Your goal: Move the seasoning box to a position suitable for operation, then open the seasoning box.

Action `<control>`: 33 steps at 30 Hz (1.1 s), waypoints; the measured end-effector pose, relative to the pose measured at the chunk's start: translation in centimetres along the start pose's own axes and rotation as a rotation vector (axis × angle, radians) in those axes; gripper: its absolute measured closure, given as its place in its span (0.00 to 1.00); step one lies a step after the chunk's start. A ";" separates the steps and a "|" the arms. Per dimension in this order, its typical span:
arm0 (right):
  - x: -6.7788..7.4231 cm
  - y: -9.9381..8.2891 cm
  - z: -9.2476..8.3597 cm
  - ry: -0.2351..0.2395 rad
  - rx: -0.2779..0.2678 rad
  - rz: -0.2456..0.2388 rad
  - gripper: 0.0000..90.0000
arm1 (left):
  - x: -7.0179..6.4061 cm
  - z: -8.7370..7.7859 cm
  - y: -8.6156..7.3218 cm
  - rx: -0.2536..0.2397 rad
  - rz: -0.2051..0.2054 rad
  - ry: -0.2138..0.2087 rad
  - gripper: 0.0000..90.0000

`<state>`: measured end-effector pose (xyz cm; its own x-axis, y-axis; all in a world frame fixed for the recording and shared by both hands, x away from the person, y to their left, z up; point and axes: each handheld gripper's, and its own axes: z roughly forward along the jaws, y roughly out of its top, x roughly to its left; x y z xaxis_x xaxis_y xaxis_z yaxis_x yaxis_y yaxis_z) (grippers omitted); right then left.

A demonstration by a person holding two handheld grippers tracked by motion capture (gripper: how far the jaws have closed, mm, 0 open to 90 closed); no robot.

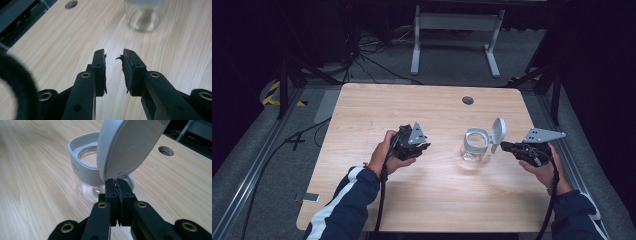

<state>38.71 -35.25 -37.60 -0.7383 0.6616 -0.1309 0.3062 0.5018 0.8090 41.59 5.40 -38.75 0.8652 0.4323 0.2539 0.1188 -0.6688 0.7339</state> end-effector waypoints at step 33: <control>2.3 -6.0 -2.4 -0.045 0.102 -0.031 0.78 | -0.3 -7.2 -14.4 0.196 -0.160 0.070 0.65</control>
<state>33.68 -38.06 -41.39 -0.7213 0.6683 -0.1822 0.3454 0.5750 0.7417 36.12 19.24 -44.85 0.7932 0.5778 0.1925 0.3489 -0.6902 0.6339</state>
